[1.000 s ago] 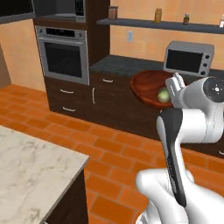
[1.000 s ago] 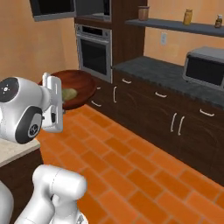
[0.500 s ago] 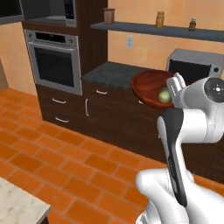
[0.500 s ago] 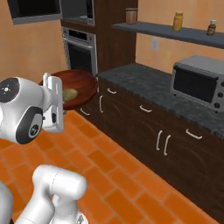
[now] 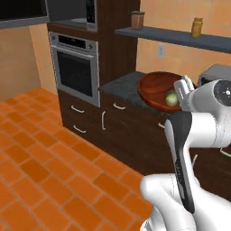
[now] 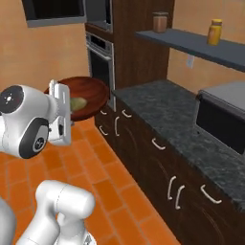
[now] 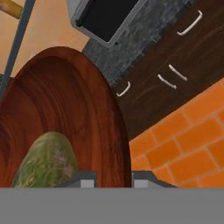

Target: Pick the cucumber from the sink and place it in the bowl. Then pick the bowl and place it in the microwave. Then close the microwave door and press the start button.

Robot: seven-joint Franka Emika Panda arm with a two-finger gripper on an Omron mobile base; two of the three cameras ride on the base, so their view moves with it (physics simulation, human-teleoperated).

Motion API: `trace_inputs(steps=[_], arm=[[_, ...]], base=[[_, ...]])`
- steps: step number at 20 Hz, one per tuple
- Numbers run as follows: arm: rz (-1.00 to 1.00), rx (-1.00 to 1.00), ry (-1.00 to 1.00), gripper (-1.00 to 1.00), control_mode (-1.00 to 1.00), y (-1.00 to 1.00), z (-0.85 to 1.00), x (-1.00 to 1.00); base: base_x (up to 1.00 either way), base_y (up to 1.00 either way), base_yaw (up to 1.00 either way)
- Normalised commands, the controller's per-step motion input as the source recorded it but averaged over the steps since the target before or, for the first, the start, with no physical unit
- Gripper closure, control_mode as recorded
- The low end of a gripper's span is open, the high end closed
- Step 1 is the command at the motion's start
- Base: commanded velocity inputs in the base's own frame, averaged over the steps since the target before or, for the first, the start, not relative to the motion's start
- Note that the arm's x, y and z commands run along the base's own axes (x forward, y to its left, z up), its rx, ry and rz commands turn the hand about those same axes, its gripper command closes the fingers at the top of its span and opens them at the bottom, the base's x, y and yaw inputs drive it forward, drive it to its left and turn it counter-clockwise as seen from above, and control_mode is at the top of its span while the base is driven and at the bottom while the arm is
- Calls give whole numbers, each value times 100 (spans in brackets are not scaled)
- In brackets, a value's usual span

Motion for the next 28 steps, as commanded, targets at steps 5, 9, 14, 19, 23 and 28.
trace_inputs(steps=[5,9,14,19,23,28], arm=[[0,0,0,100,100,0,0,0],[0,0,0,100,100,0,0,0],[0,0,0,100,100,0,0,0],[0,0,0,100,100,0,0,0],[0,0,0,100,100,0,0,0],[0,0,0,100,100,0,0,0]], base=[[63,-5,45],[44,1,39],[55,3,16],[93,4,0],[100,0,0],[95,8,0]])
